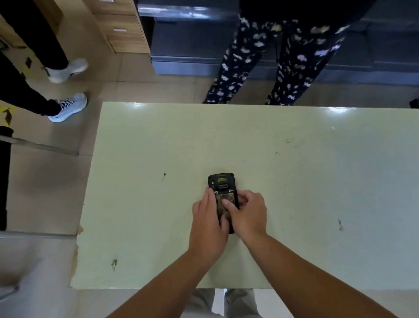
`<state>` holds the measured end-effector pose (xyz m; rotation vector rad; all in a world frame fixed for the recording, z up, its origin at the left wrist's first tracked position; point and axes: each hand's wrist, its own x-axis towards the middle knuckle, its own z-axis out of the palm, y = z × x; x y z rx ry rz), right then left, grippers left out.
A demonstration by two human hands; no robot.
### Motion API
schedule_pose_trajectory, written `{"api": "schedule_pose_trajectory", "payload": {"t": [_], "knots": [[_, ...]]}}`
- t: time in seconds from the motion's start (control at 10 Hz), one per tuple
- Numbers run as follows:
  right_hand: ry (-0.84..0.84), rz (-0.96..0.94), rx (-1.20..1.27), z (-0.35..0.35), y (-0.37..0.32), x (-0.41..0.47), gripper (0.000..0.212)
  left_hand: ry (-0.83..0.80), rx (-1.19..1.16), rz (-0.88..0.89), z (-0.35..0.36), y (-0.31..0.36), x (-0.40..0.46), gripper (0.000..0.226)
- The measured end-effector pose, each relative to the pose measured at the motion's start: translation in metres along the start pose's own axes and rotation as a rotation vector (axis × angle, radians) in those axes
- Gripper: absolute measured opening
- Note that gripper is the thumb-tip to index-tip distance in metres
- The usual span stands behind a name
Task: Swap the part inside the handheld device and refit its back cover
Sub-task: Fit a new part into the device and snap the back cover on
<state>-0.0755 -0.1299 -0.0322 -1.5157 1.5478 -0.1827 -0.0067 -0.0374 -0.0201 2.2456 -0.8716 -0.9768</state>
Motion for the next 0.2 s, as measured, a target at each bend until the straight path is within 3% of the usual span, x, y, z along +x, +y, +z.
{"api": "schedule_pose_trajectory", "payload": {"t": [0.2], "knots": [[-0.080,-0.066,-0.085,-0.011,-0.002,0.003,0.034,-0.031,0.090,0.035,-0.010,0.001,0.003,0.066]]}}
